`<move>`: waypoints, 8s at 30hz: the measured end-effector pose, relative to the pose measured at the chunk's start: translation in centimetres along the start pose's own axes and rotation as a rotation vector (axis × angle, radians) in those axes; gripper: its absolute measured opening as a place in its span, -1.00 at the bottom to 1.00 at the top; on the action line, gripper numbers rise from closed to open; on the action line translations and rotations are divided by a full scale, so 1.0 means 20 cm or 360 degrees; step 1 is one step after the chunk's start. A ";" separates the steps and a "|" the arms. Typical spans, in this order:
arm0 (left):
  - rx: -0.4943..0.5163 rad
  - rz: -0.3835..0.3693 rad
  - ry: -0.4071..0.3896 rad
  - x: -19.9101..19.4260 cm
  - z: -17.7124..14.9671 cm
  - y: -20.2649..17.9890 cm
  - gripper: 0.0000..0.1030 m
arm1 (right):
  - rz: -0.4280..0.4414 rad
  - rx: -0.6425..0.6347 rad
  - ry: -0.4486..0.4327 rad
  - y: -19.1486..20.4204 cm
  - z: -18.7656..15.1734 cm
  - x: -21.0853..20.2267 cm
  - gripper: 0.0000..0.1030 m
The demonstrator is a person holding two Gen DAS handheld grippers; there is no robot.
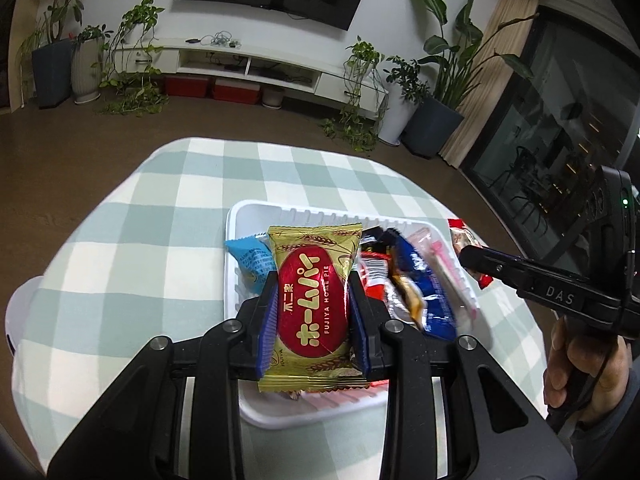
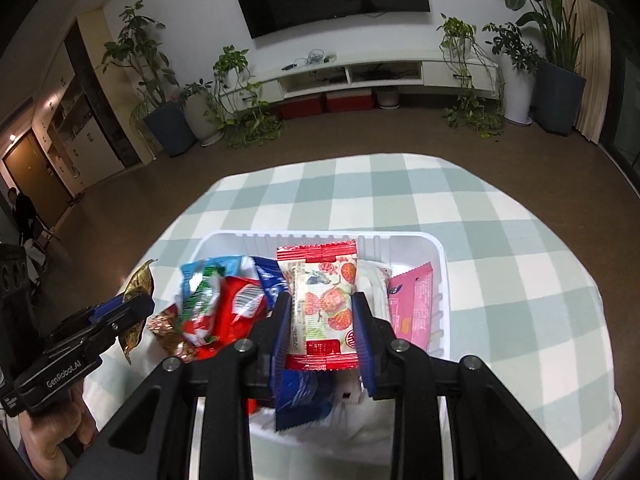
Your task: Organize snacks
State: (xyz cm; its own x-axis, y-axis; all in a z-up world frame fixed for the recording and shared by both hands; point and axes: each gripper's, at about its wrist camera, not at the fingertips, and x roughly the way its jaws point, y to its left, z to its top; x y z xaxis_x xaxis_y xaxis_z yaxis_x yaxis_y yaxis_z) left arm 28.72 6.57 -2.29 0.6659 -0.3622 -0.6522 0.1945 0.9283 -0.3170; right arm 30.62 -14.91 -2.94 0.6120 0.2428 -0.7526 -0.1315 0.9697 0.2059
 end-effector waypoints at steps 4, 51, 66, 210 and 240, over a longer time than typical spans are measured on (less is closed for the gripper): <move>-0.0004 -0.0005 0.0042 0.12 -0.05 0.02 -0.44 | -0.0036 0.0018 0.0025 -0.04 0.00 0.08 -0.39; 0.0083 0.0133 -0.0317 -0.16 -0.21 -0.03 0.99 | -0.0141 0.0001 -0.0333 -0.03 -0.09 -0.29 0.70; 0.0174 0.0485 -0.0789 -1.15 -0.62 -0.45 0.99 | -0.0311 -0.0168 -0.1489 0.26 -0.67 -1.46 1.00; -0.0005 0.0706 -0.0058 -0.99 -1.08 -0.56 0.99 | -0.0301 -0.0054 -0.0432 0.28 -1.17 -1.10 1.00; 0.0005 0.0703 -0.0067 -0.99 -1.08 -0.57 0.99 | -0.0321 -0.0046 -0.0390 0.22 -1.19 -1.09 1.00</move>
State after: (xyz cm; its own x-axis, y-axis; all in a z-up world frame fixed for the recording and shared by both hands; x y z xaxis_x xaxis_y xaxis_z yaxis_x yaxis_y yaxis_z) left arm -2.33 1.31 -0.66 0.7142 0.0727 -0.6962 -0.1130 0.9935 -0.0122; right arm -1.80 -15.20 -0.54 0.7973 0.0351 -0.6026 -0.0082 0.9988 0.0474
